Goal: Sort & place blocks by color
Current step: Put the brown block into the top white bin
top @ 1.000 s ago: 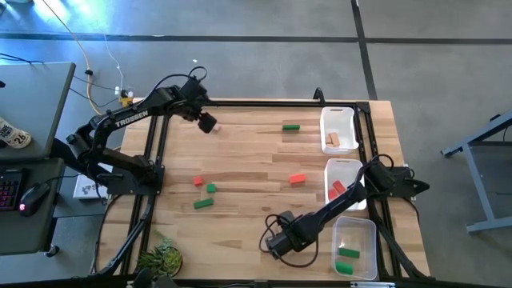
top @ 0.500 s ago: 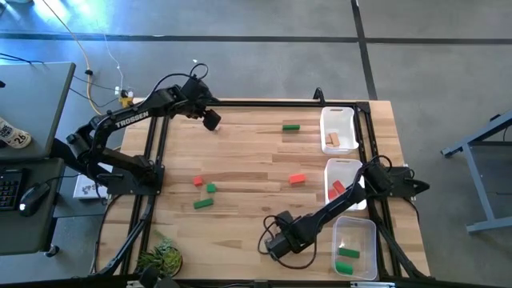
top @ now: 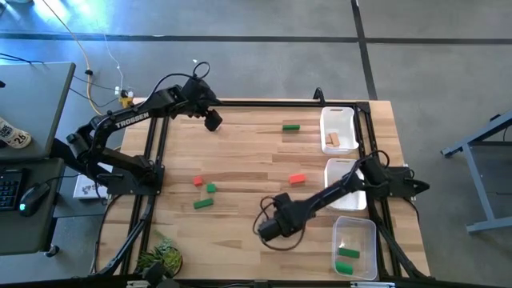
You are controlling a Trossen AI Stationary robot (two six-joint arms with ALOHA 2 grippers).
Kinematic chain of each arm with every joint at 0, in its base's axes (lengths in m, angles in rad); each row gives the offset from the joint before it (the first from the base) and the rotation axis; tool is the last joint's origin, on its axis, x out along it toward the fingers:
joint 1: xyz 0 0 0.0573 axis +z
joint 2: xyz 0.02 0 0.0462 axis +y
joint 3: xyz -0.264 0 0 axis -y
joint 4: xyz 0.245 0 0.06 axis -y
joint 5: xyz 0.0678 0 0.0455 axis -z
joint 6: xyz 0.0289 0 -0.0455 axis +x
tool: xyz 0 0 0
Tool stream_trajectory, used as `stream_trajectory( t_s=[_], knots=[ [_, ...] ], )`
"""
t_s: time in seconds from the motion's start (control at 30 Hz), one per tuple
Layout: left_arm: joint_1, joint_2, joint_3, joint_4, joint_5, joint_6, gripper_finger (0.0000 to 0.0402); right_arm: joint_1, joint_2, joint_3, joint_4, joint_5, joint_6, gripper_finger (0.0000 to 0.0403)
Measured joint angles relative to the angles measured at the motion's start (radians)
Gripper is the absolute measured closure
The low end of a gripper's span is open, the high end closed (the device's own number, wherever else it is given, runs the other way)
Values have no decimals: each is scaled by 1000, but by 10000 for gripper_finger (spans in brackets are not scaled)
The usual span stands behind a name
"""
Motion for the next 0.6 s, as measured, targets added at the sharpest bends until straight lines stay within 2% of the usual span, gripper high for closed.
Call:
stream_trajectory(
  t_s=[0.6],
  knots=[
    [0, 0, 0, 0, 0, 51, 163, -276, -3, 148, -339, 151, -431, 310]
  ],
)
